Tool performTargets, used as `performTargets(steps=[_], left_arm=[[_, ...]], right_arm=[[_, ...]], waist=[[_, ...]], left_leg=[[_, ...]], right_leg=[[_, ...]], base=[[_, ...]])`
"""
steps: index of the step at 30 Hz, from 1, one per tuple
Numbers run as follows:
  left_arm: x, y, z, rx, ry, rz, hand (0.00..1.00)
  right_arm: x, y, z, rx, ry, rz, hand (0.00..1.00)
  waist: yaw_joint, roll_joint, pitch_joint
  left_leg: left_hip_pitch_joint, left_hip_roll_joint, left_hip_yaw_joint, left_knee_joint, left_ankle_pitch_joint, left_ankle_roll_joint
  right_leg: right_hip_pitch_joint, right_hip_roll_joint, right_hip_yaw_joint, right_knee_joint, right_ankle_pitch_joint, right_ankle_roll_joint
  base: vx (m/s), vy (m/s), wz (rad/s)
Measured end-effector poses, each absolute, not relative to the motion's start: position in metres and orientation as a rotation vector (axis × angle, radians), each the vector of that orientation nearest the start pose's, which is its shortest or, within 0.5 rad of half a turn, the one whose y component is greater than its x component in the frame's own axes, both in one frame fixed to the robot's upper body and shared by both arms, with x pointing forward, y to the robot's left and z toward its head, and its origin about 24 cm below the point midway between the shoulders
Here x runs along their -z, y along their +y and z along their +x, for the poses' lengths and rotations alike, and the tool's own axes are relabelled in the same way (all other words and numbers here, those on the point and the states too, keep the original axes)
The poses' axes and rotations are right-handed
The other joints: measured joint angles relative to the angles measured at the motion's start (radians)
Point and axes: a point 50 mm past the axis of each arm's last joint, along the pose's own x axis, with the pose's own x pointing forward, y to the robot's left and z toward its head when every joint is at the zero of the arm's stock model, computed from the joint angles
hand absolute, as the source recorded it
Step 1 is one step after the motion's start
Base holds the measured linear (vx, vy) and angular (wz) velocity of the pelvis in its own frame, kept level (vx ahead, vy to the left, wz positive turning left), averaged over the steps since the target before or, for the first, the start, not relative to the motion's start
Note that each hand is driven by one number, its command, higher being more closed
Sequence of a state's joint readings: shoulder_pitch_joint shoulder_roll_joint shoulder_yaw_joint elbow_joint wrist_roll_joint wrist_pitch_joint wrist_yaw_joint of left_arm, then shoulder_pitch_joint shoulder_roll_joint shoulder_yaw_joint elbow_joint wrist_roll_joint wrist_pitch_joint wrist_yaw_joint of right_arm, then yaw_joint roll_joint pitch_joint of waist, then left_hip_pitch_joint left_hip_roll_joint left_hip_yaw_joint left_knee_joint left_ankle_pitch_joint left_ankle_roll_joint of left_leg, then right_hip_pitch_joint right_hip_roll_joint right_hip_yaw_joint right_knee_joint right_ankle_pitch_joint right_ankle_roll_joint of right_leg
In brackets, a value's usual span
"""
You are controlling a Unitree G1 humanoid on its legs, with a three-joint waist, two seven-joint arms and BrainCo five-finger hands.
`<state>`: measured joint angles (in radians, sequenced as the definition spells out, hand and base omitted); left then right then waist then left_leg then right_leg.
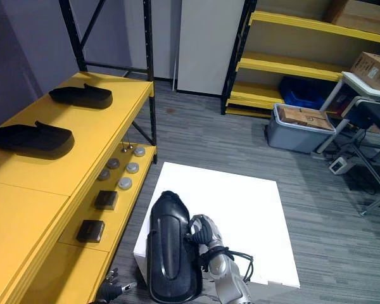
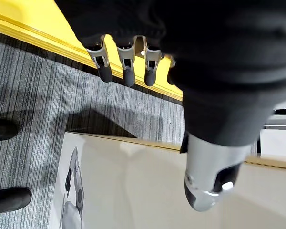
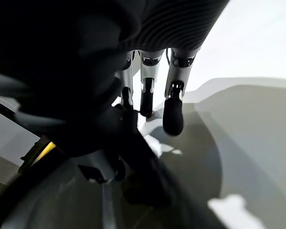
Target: Walk over and take plastic housings, then place them on the shelf
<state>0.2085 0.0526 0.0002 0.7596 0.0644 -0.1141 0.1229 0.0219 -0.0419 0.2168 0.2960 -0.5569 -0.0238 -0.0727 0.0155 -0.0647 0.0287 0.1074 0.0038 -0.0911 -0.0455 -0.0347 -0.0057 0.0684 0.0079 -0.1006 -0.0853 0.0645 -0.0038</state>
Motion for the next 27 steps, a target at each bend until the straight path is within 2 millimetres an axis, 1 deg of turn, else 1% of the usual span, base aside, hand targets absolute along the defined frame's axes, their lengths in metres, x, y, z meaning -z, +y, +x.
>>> performTargets(steps=[3,10,19,23,25,27], left_arm=[[0.137,0.178,0.115,-0.134,0.840,0.150,0.00],[0.136,0.177,0.119,-0.122,0.830,0.155,0.00],[0.134,0.176,0.120,-0.124,0.816,0.149,0.00],[0.131,0.176,0.121,-0.126,0.798,0.145,0.00],[0.130,0.176,0.121,-0.126,0.791,0.142,0.00],[0.127,0.176,0.121,-0.129,0.777,0.138,0.00]], right_arm=[[0.029,-0.110,0.236,-0.237,0.210,-0.613,1.00],[0.030,-0.110,0.236,-0.232,0.221,-0.588,1.00],[0.028,-0.117,0.238,-0.161,0.232,-0.522,1.00],[0.022,-0.121,0.239,-0.088,0.222,-0.470,1.00],[0.018,-0.126,0.241,-0.050,0.205,-0.468,1.00],[0.009,-0.135,0.244,0.010,0.171,-0.463,1.00]], waist=[[0.001,-0.003,0.000],[0.002,-0.016,0.004],[0.007,-0.010,0.009],[0.022,0.004,0.018],[0.025,0.013,0.023],[0.024,0.026,0.032]], left_leg=[[0.000,-0.004,-0.003,-0.001,0.002,0.002],[0.000,-0.008,-0.014,-0.003,0.003,0.005],[-0.002,-0.007,-0.011,-0.003,0.003,0.005],[-0.001,-0.008,-0.003,-0.001,0.002,0.004],[-0.001,-0.008,0.002,0.000,0.002,0.003],[-0.001,-0.007,0.003,0.004,0.000,0.000]], right_leg=[[0.000,-0.004,-0.002,0.000,0.000,0.000],[0.004,-0.009,-0.015,0.000,-0.001,0.002],[0.003,-0.009,-0.013,0.000,-0.002,0.002],[0.002,-0.009,0.001,0.001,-0.001,0.002],[0.001,-0.009,0.005,0.001,-0.001,0.002],[0.000,-0.008,0.006,0.003,-0.002,0.002]], base=[[0.01,0.006,0.02],[0.01,0.006,0.05],[0.00,0.000,0.00],[0.00,0.000,-0.06],[0.01,0.000,-0.05],[0.00,0.000,0.00]])
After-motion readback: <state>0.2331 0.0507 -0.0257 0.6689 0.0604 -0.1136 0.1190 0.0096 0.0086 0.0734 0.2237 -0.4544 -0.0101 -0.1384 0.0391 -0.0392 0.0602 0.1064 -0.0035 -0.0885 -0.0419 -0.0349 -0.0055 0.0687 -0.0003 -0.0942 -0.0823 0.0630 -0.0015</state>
